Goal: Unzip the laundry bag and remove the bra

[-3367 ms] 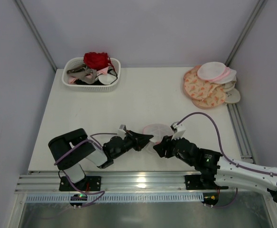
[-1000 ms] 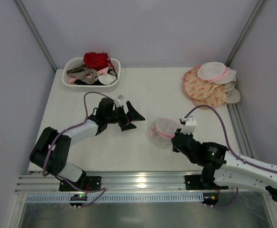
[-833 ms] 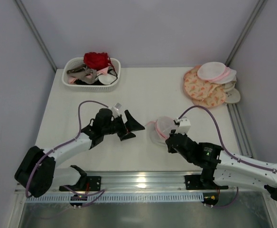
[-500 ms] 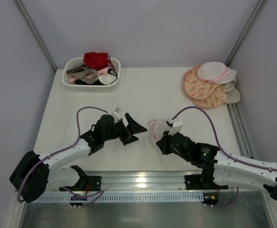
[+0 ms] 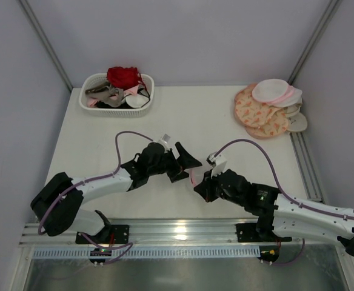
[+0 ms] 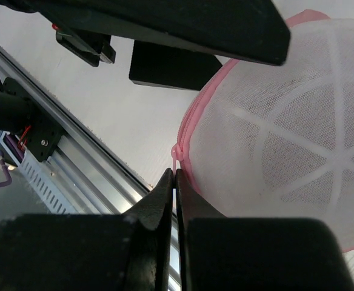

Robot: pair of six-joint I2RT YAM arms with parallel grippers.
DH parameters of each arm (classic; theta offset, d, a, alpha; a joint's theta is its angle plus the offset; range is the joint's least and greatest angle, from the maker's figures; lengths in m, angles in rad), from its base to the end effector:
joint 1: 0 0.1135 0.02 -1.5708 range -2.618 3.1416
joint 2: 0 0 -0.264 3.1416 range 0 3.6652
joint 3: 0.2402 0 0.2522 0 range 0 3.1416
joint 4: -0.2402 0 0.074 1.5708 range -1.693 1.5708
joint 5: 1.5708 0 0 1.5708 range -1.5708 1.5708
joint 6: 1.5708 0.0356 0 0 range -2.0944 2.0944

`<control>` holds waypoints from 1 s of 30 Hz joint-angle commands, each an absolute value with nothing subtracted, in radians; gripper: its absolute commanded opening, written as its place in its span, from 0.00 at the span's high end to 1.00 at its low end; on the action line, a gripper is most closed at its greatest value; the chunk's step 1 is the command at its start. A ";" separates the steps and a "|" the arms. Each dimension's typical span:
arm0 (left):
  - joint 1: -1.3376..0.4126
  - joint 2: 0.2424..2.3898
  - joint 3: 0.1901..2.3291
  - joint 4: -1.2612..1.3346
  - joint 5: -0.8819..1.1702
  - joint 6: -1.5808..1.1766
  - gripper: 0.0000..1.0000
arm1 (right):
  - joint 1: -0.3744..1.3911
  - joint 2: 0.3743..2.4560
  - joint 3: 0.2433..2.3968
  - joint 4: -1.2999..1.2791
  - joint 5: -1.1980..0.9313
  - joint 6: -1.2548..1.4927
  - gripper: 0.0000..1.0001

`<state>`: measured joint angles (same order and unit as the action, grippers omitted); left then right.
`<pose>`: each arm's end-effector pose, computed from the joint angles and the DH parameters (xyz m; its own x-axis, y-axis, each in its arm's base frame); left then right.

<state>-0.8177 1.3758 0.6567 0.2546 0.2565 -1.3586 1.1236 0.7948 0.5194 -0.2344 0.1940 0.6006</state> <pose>0.1915 -0.2175 0.2077 -0.9060 -0.4161 -0.0772 -0.1182 0.4240 -0.8979 0.0850 0.1613 0.2399 -0.6330 -0.0374 -0.7733 -0.5506 0.7239 0.4157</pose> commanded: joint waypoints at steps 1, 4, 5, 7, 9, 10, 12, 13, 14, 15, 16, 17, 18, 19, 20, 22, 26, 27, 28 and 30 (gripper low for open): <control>-0.847 1.411 0.710 0.331 0.236 -1.358 0.11 | 1.123 0.810 0.531 -0.179 0.161 0.561 0.96; -0.854 1.419 0.698 0.368 0.232 -1.365 0.81 | 1.123 0.819 0.532 -0.190 0.176 0.569 0.96; -0.854 1.417 0.690 0.364 0.230 -1.365 0.97 | 1.123 0.819 0.532 -0.195 0.178 0.569 0.96; -0.854 1.401 0.672 0.347 0.212 -1.358 1.00 | 1.123 0.815 0.532 -0.204 0.196 0.572 0.96; -0.854 1.387 0.655 0.345 0.190 -1.359 1.00 | 1.123 0.805 0.531 -0.218 0.212 0.575 0.96; -0.854 1.373 0.646 0.345 0.181 -1.359 1.00 | 1.123 0.804 0.532 -0.222 0.219 0.577 0.96; -0.854 1.358 0.620 0.345 0.144 -1.362 1.00 | 1.123 0.799 0.532 -0.236 0.229 0.580 0.96; -0.853 1.342 0.611 0.344 0.131 -1.365 1.00 | 1.123 0.798 0.532 -0.244 0.230 0.581 0.96; -0.850 1.333 0.595 0.338 0.112 -1.367 1.00 | 1.123 0.796 0.534 -0.248 0.229 0.583 0.96; -0.844 1.321 0.588 0.324 0.091 -1.368 1.00 | 1.121 0.799 0.532 -0.252 0.226 0.584 0.96; -0.836 1.293 0.578 0.310 0.053 -1.374 1.00 | 1.123 0.799 0.532 -0.261 0.221 0.586 0.97; -0.813 1.275 0.552 0.308 0.034 -1.382 1.00 | 1.123 0.799 0.532 -0.265 0.224 0.594 0.96; -0.798 1.257 0.539 0.310 0.009 -1.388 1.00 | 1.123 0.799 0.528 -0.270 0.222 0.594 0.96; -0.781 1.235 0.523 0.313 0.009 -1.400 1.00 | 1.123 0.801 0.528 -0.279 0.222 0.597 0.96; -0.763 1.195 0.514 0.308 0.009 -1.402 1.00 | 1.123 0.802 0.526 -0.285 0.227 0.600 0.96; -0.706 1.145 0.502 0.289 0.009 -1.390 1.00 | 1.123 0.810 0.525 -0.304 0.230 0.610 0.96; -0.620 1.103 0.517 0.224 0.072 -1.350 1.00 | 1.123 0.818 0.512 -0.310 0.239 0.624 0.96; -0.594 1.103 0.528 0.219 0.099 -1.341 1.00 | 1.123 0.818 0.509 -0.311 0.256 0.633 0.97; -0.582 1.107 0.535 0.215 0.170 -1.330 1.00 | 1.123 0.824 0.508 -0.324 0.271 0.638 0.96; -0.559 1.144 0.569 0.221 0.253 -1.292 1.00 | 1.121 0.834 0.520 -0.359 0.329 0.659 0.96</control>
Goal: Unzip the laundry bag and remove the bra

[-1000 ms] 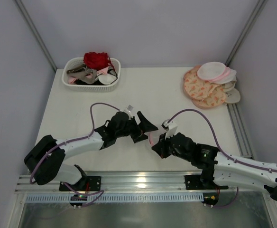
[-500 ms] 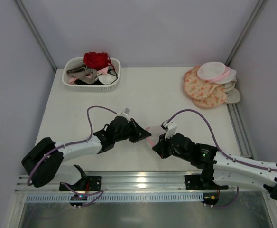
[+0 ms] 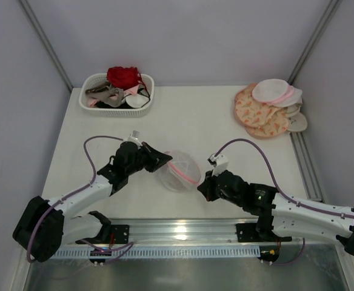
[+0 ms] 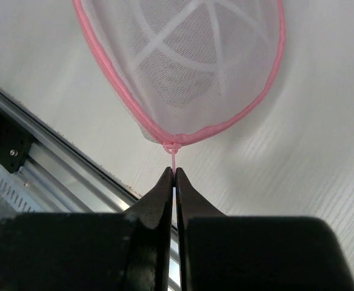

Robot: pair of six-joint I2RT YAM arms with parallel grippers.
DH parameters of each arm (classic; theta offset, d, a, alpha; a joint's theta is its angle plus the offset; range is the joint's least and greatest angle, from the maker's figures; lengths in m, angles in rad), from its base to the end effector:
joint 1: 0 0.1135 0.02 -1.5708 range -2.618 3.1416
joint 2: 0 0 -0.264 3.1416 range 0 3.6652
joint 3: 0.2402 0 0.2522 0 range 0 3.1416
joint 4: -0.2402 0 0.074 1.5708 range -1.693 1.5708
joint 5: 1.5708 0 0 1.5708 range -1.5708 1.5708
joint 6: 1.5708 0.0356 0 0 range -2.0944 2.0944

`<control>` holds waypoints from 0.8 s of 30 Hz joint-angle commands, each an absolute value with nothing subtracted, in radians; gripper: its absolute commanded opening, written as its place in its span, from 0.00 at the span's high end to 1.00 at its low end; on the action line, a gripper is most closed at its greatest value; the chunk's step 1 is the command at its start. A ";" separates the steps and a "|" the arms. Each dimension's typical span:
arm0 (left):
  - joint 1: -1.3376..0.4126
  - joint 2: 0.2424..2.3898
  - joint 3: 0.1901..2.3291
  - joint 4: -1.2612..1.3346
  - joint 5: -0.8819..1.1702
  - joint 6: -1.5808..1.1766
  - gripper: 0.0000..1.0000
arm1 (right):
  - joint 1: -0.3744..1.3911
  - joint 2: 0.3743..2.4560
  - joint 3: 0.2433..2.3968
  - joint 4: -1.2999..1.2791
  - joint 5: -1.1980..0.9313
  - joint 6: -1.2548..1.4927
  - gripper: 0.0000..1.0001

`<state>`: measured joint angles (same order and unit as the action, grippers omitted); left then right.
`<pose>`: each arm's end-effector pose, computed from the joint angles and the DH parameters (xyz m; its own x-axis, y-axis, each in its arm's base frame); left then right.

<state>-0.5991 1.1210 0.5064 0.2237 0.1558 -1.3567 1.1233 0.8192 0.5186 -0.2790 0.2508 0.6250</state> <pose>0.1958 -0.1404 0.2174 -0.7270 -0.6725 -0.1387 -0.1639 0.3661 -0.9160 0.0868 0.1605 0.2317 -0.6506 -0.0456 -0.7580 -0.4967 0.7806 0.3793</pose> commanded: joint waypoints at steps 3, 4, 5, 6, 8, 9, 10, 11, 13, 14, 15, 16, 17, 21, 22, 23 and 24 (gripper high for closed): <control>-0.555 1.210 0.606 0.233 0.406 -1.232 1.00 | 1.115 0.879 0.549 -0.402 0.382 0.679 0.96; -0.554 1.221 0.626 0.235 0.429 -1.223 1.00 | 1.109 0.891 0.554 -0.428 0.417 0.693 0.96; -0.554 1.229 0.627 0.253 0.478 -1.217 1.00 | 1.108 0.916 0.560 -0.440 0.440 0.704 0.96; -0.552 1.236 0.629 0.296 0.501 -1.197 1.00 | 1.103 0.929 0.578 -0.493 0.469 0.724 0.96; -0.537 1.242 0.661 0.307 0.553 -1.164 1.00 | 1.092 0.956 0.595 -0.541 0.547 0.774 0.96; -0.529 1.255 0.675 0.320 0.598 -1.125 1.00 | 1.092 0.971 0.607 -0.581 0.569 0.791 0.96; -0.523 1.262 0.689 0.349 0.621 -1.109 1.00 | 1.091 0.974 0.614 -0.594 0.587 0.802 0.96; -0.511 1.272 0.719 0.363 0.641 -1.095 1.00 | 1.091 0.965 0.615 -0.597 0.603 0.807 0.96; -0.502 1.316 0.753 0.412 0.687 -1.086 1.00 | 1.091 0.944 0.614 -0.603 0.612 0.808 0.96; -0.500 1.331 0.782 0.434 0.693 -1.089 1.00 | 1.092 0.930 0.615 -0.606 0.623 0.807 0.96; -0.500 1.351 0.796 0.452 0.701 -1.091 1.00 | 1.091 0.899 0.617 -0.610 0.630 0.807 0.97; -0.500 1.394 0.810 0.465 0.703 -1.091 1.00 | 1.091 0.884 0.617 -0.615 0.637 0.807 0.96; -0.500 1.419 0.825 0.466 0.710 -1.091 1.00 | 1.092 0.867 0.617 -0.618 0.644 0.804 0.97; -0.500 1.528 0.833 0.535 0.695 -1.103 0.72 | 1.091 0.801 0.611 -0.609 0.635 0.772 0.96; -0.500 1.538 0.815 0.563 0.663 -1.120 0.42 | 1.091 0.783 0.607 -0.606 0.634 0.770 0.96; -0.500 1.539 0.795 0.586 0.654 -1.126 0.31 | 1.091 0.776 0.603 -0.604 0.632 0.769 0.96; -0.500 1.529 0.748 0.639 0.638 -1.132 0.24 | 1.092 0.770 0.600 -0.600 0.623 0.761 0.96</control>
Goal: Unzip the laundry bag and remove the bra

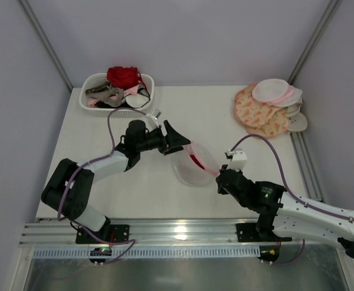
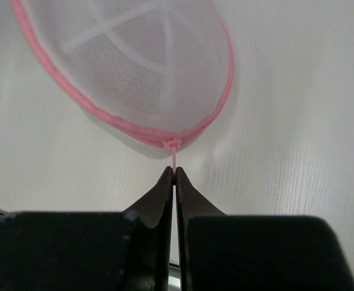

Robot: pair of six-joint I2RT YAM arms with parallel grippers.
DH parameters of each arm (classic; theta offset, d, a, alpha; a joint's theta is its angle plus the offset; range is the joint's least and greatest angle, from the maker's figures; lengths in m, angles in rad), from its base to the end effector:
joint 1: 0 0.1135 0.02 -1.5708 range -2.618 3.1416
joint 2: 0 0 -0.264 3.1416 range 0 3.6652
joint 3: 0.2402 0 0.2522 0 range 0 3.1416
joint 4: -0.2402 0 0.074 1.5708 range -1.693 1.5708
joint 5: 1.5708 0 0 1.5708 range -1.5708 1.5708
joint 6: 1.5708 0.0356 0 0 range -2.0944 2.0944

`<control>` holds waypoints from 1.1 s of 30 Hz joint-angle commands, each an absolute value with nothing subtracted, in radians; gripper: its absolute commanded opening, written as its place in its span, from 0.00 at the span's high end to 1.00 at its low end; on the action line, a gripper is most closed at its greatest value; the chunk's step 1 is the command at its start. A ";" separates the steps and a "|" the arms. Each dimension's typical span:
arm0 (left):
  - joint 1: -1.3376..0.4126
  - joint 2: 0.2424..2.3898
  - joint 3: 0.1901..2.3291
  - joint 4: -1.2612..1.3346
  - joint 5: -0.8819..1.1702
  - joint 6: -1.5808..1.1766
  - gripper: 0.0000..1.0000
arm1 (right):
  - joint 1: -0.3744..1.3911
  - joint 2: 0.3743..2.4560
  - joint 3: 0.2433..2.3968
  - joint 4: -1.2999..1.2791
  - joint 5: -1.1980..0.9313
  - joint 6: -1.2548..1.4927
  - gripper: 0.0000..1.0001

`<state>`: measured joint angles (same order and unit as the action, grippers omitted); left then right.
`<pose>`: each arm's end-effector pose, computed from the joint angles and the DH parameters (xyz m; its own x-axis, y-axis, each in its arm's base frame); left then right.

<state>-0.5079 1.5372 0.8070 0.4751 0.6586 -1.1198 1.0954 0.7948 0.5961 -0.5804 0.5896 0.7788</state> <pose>0.2799 -0.1808 0.2329 -0.9080 -0.3092 -0.2828 0.1947 0.2861 -0.9382 0.0912 0.1339 0.2396 -0.6208 0.0697 -0.7809 -0.1712 0.9600 0.2217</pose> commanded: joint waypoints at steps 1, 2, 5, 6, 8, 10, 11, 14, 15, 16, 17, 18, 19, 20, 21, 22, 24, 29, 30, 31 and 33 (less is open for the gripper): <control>-0.500 1.517 0.726 0.653 0.626 -1.135 0.16 | 1.092 0.767 0.597 -0.597 0.621 0.759 0.96; -0.500 1.497 0.703 0.660 0.589 -1.134 0.13 | 1.091 0.764 0.594 -0.595 0.617 0.759 0.96; -0.503 1.373 0.637 0.547 0.467 -1.092 0.04 | 1.092 0.767 0.588 -0.566 0.583 0.729 0.96; -0.508 1.288 0.626 0.420 0.428 -1.080 0.03 | 1.091 0.769 0.581 -0.524 0.568 0.710 0.96; -0.535 1.202 0.623 0.268 0.347 -1.048 0.01 | 1.091 0.761 0.557 -0.453 0.480 0.648 0.97; -0.564 1.093 0.620 0.143 0.289 -1.042 0.01 | 1.091 0.755 0.537 -0.336 0.383 0.608 0.97; -0.595 1.066 0.617 0.118 0.275 -1.046 0.01 | 1.091 0.755 0.519 -0.254 0.342 0.568 0.96; -0.662 1.003 0.629 0.069 0.230 -1.074 0.01 | 1.091 0.776 0.506 -0.155 0.231 0.508 0.96; -0.678 1.000 0.638 0.066 0.223 -1.074 0.01 | 1.091 0.808 0.512 -0.126 0.216 0.496 0.97; -0.692 1.015 0.652 0.034 0.219 -1.072 0.01 | 1.092 0.827 0.521 -0.121 0.204 0.488 0.96; -0.712 1.031 0.691 0.008 0.215 -1.069 0.01 | 1.092 0.844 0.543 -0.117 0.192 0.474 0.96; -0.722 1.049 0.710 -0.023 0.207 -1.057 0.01 | 1.091 0.870 0.552 -0.115 0.187 0.469 0.96; -0.732 1.084 0.728 -0.052 0.198 -1.049 0.01 | 1.091 0.879 0.564 -0.114 0.186 0.463 0.96; -0.741 1.101 0.745 -0.110 0.189 -1.045 0.00 | 1.091 0.884 0.568 -0.107 0.184 0.465 0.96; -0.756 1.115 0.765 -0.129 0.184 -1.040 0.00 | 1.091 0.888 0.571 -0.106 0.183 0.460 0.96; -0.764 1.133 0.767 -0.135 0.180 -1.039 0.01 | 1.091 0.888 0.572 -0.103 0.180 0.459 0.96; -0.773 1.150 0.769 -0.141 0.173 -1.043 0.00 | 1.092 0.887 0.572 -0.097 0.178 0.459 0.96; -0.793 1.210 0.773 -0.105 0.158 -1.049 0.04 | 1.091 0.884 0.572 -0.089 0.167 0.457 0.97; -0.799 1.221 0.776 -0.092 0.158 -1.051 0.05 | 1.092 0.885 0.572 -0.089 0.161 0.454 0.96; -0.802 1.233 0.776 -0.080 0.161 -1.052 0.06 | 1.092 0.885 0.575 -0.087 0.155 0.453 0.96; -0.813 1.264 0.776 -0.011 0.169 -1.065 0.06 | 1.091 0.890 0.578 -0.086 0.146 0.448 0.96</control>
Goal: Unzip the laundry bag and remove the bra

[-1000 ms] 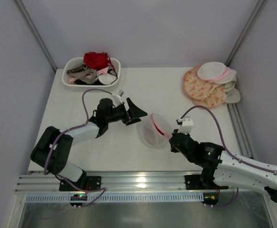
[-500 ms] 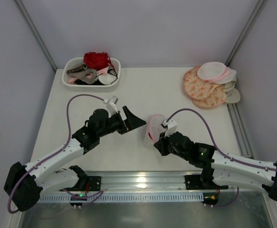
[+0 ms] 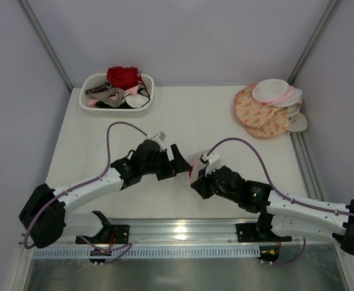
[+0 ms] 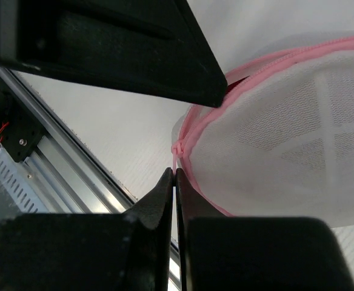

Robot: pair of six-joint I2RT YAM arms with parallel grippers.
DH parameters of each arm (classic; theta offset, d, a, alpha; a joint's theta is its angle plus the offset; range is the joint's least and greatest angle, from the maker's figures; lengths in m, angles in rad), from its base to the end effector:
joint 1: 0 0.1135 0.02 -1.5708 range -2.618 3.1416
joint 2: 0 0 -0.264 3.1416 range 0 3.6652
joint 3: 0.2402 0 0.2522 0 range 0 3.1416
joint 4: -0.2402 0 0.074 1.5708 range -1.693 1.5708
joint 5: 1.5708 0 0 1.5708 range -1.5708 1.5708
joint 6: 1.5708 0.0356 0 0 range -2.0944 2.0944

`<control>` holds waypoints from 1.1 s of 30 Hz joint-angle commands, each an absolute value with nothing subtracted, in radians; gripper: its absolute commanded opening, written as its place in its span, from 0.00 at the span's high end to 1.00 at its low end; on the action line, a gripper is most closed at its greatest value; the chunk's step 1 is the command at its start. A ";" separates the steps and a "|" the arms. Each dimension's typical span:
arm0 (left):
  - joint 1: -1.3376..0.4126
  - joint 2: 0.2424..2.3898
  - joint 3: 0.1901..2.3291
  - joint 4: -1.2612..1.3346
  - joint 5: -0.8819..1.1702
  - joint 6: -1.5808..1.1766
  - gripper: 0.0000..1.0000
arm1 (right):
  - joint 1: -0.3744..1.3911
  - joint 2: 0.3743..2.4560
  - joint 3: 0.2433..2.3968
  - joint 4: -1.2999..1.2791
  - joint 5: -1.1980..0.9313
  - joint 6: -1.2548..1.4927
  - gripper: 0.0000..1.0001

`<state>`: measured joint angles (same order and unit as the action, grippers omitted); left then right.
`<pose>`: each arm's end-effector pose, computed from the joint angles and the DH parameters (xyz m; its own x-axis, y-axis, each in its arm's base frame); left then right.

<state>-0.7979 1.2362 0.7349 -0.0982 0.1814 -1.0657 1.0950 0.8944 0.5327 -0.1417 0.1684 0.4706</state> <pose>0.1818 -0.1956 0.2362 -0.8979 -0.3122 -0.3104 0.0463 0.6342 -0.7718 0.0972 0.1756 0.2362 -0.5638 -0.1183 -0.8174 -0.6210 0.7132 0.3251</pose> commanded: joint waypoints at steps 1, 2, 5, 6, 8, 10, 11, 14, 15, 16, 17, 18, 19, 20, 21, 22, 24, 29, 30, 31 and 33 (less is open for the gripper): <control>-0.830 1.272 0.784 -0.003 0.167 -1.068 0.06 | 1.092 0.890 0.583 -0.084 0.140 0.443 0.96; -0.842 1.281 0.790 0.033 0.155 -1.062 0.05 | 1.092 0.893 0.584 -0.086 0.138 0.442 0.97; -0.883 1.322 0.840 0.049 0.147 -1.036 0.04 | 1.091 0.893 0.583 -0.086 0.140 0.440 0.97; -0.890 1.339 0.850 0.051 0.147 -1.022 0.04 | 1.091 0.893 0.581 -0.086 0.140 0.442 0.96; -0.906 1.348 0.851 0.077 0.143 -1.008 0.04 | 1.092 0.888 0.577 -0.090 0.143 0.442 0.96; -0.911 1.356 0.842 0.112 0.144 -0.991 0.05 | 1.092 0.882 0.571 -0.094 0.146 0.443 0.97; -0.914 1.358 0.835 0.126 0.156 -0.985 0.09 | 1.091 0.882 0.569 -0.092 0.147 0.443 0.97; -0.917 1.379 0.827 0.135 0.166 -0.966 0.55 | 1.091 0.876 0.566 -0.095 0.155 0.443 0.97; -0.917 1.385 0.833 0.129 0.164 -0.963 0.84 | 1.091 0.876 0.566 -0.095 0.155 0.443 0.96; -0.917 1.391 0.834 0.123 0.163 -0.959 0.96 | 1.091 0.874 0.566 -0.097 0.158 0.443 0.96; -0.917 1.402 0.839 0.103 0.160 -0.953 1.00 | 1.091 0.874 0.568 -0.098 0.158 0.443 0.96; -0.917 1.408 0.845 0.097 0.160 -0.948 1.00 | 1.091 0.873 0.568 -0.103 0.164 0.445 0.96; -0.917 1.413 0.847 0.092 0.147 -0.945 1.00 | 1.091 0.871 0.569 -0.107 0.167 0.445 0.96; -0.917 1.417 0.850 0.086 0.135 -0.943 1.00 | 1.092 0.871 0.569 -0.112 0.172 0.446 0.97; -0.917 1.417 0.850 0.071 0.118 -0.945 1.00 | 1.091 0.871 0.572 -0.118 0.179 0.451 0.96; -0.917 1.417 0.847 0.064 0.097 -0.945 1.00 | 1.091 0.870 0.572 -0.126 0.179 0.453 0.96; -0.914 1.402 0.838 0.063 0.022 -0.959 1.00 | 1.092 0.874 0.572 -0.135 0.178 0.459 0.96; -0.841 1.324 0.763 0.107 -0.109 -1.055 1.00 | 1.091 0.907 0.565 -0.163 0.155 0.474 0.96; -0.828 1.313 0.758 0.113 -0.118 -1.069 1.00 | 1.091 0.920 0.563 -0.166 0.155 0.476 0.96; -0.818 1.299 0.756 0.114 -0.114 -1.075 1.00 | 1.091 0.928 0.560 -0.170 0.155 0.479 0.96; -0.784 1.290 0.762 0.112 -0.077 -1.077 1.00 | 1.091 0.942 0.552 -0.170 0.163 0.488 0.97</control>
